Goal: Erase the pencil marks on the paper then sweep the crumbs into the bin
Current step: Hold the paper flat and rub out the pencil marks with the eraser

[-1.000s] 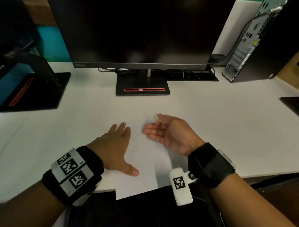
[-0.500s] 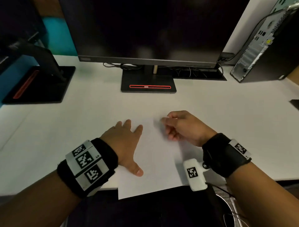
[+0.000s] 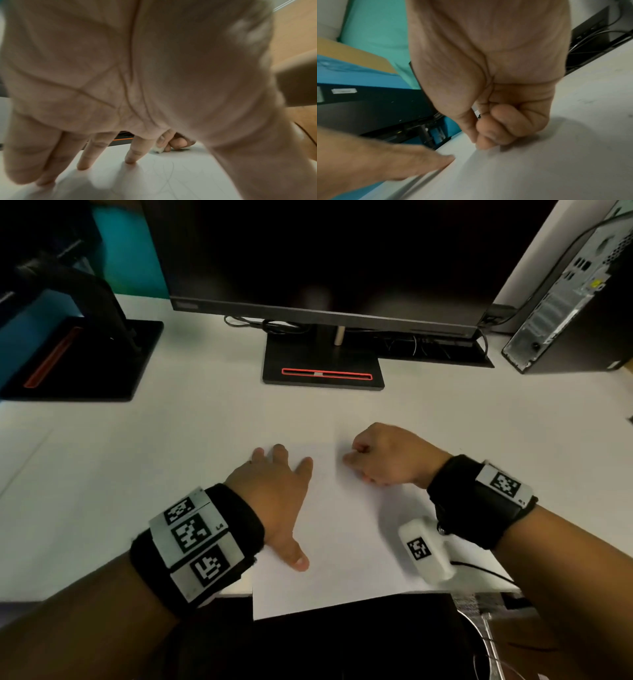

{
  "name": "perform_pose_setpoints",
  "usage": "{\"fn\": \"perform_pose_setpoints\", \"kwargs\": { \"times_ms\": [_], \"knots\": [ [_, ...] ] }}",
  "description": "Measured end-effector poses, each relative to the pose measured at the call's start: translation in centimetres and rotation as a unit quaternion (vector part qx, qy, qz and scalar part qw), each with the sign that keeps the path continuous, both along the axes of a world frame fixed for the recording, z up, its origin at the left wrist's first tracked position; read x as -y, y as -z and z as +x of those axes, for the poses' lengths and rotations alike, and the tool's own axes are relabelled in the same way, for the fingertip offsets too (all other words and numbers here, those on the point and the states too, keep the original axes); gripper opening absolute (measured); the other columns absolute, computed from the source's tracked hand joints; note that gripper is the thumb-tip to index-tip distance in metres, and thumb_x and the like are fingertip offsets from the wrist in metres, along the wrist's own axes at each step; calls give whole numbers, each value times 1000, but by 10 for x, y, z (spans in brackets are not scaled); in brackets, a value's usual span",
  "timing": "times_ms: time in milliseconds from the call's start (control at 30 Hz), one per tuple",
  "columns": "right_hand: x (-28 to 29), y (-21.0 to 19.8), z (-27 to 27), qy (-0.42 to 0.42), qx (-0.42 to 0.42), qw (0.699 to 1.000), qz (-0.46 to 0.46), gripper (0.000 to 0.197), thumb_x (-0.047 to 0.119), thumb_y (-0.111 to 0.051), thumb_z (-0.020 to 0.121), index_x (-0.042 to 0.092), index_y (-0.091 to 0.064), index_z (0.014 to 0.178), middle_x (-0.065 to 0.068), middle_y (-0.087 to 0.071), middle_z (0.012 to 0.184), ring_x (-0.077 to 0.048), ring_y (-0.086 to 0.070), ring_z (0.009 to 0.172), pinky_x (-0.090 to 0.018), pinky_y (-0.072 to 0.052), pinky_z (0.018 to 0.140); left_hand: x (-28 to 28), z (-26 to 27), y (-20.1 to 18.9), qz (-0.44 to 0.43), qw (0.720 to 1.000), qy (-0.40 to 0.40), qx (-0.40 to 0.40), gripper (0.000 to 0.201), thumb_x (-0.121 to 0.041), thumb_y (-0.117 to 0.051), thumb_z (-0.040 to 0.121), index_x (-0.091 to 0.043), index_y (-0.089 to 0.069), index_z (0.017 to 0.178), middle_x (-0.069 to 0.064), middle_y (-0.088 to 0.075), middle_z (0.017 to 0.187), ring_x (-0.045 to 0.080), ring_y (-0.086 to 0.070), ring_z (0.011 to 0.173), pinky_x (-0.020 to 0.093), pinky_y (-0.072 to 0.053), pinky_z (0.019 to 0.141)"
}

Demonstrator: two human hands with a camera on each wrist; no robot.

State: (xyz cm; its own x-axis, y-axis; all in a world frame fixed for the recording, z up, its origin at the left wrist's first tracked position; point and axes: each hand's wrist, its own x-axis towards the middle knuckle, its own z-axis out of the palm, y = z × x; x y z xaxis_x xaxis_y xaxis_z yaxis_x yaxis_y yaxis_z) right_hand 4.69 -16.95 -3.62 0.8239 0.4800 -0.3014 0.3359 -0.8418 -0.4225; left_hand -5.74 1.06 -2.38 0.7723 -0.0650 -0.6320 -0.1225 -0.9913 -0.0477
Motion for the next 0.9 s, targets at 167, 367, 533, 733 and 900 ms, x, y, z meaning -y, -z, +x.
{"fn": "perform_pose_setpoints", "kwargs": {
  "times_ms": [167,367,533,733,900],
  "knots": [
    [1,2,0,12,12,1000,1,37,27,-52,93,-1,-64,72,-14,-72,72,-19,-57,54,-32,-52,57,-2,1,2,-5,1000,5,5,147,-73,-83,58,-22,10,159,16,-2,163,44,-3,151,53,-37,114],
    [1,2,12,74,-32,996,38,38,27,-53,94,1,-69,71,-17,-73,73,-19,-56,50,-26,-47,51,-2,1,2,-1,1000,10,6,147,-75,-81,57,-22,11,159,15,-5,163,43,-6,151,52,-40,113],
    [-9,1,-1,2,-100,995,23,38,28,-55,97,10,-64,65,-2,-66,59,-16,-53,47,-23,-45,46,-3,-1,-1,1,1000,12,7,145,-77,-80,59,-22,10,159,17,-6,163,41,-10,151,51,-37,114],
    [-12,-2,0,0,-88,996,22,40,30,-53,96,4,-67,69,-15,-72,71,-19,-55,50,-25,-46,50,-4,-2,-2,8,1000,11,3,145,-79,-77,60,-22,13,159,17,-1,165,41,-6,152,52,-34,117],
    [-15,-2,5,25,-96,995,31,38,29,-54,96,6,-69,69,-9,-67,64,-19,-54,50,-25,-46,49,-6,-4,-1,11,1000,14,11,147,-82,-74,59,-19,13,159,15,3,166,40,-5,152,53,-28,119]
  ]
}}
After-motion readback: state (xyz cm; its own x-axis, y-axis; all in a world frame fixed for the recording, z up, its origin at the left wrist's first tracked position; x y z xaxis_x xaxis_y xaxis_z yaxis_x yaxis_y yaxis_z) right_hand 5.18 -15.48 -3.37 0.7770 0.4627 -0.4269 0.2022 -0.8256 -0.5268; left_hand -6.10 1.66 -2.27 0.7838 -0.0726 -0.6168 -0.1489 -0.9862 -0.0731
